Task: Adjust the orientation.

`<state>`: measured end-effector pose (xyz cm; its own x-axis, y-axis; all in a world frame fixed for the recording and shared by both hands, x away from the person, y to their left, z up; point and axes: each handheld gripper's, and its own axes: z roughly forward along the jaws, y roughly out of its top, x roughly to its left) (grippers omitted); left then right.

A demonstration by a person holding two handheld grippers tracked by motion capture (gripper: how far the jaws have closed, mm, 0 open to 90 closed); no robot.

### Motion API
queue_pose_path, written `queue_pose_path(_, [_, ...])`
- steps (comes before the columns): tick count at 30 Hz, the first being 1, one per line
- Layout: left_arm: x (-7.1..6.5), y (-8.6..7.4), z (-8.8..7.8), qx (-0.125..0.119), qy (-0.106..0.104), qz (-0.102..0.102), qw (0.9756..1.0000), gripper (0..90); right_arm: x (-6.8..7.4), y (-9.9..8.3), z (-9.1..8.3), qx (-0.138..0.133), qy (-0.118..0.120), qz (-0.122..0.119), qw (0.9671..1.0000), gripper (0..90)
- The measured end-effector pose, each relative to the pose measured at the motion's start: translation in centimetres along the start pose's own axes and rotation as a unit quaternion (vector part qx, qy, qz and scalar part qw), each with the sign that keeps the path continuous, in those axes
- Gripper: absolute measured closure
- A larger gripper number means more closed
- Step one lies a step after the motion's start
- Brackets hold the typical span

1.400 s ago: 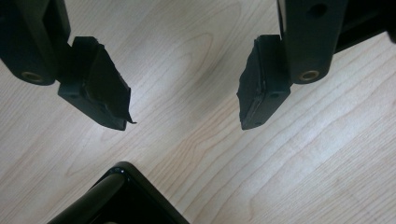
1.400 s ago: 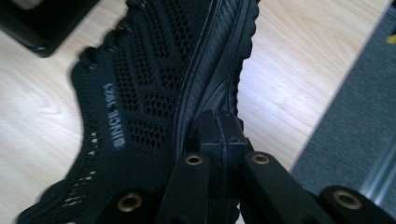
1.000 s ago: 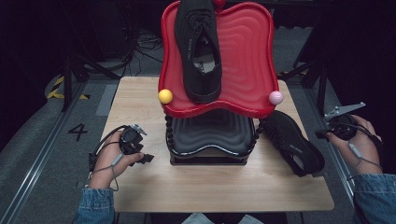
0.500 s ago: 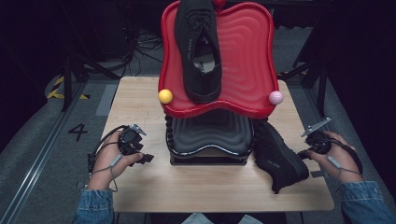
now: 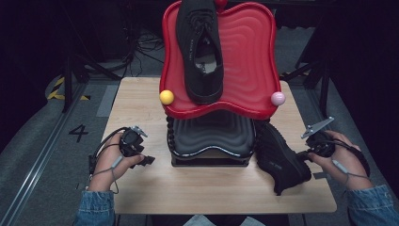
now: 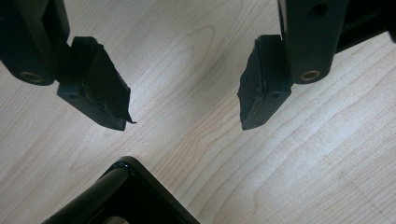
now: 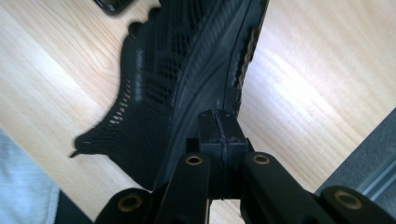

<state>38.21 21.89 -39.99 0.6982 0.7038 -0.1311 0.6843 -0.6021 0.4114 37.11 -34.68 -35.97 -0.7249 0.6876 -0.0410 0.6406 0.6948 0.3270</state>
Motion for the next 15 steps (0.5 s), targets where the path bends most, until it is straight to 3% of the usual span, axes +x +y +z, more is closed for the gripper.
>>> queue_pose_path(4, [0.1, 0.0, -0.1, -0.001, 0.000, 0.001, 1.0000, 34.5, -0.7, 0.0, 0.0, 0.010, -0.024, 0.011, 0.9996, 90.0])
queue_pose_path(9, [-0.1, 0.1, 0.1, 0.000, -0.001, 0.003, 1.0000, 34.5, -2.9, -0.4, -0.1, 0.027, -0.052, 0.033, 0.9977, 90.0])
queue_pose_path(12, [-0.1, 0.1, 0.1, 0.003, -0.001, 0.005, 1.0000, 34.5, -3.7, -0.7, -0.5, 0.016, -0.057, 0.045, 0.9972, 90.0])
queue_pose_path(13, [-0.1, 0.2, 0.4, 0.006, -0.003, 0.005, 1.0000, 34.5, -4.1, -0.9, -2.2, -0.001, -0.067, 0.055, 0.9962, 90.0])
queue_pose_path(15, [-0.2, 0.2, 0.5, 0.007, -0.004, 0.005, 1.0000, 34.1, -4.0, -0.9, -3.2, -0.009, -0.074, 0.056, 0.9957, 90.0])
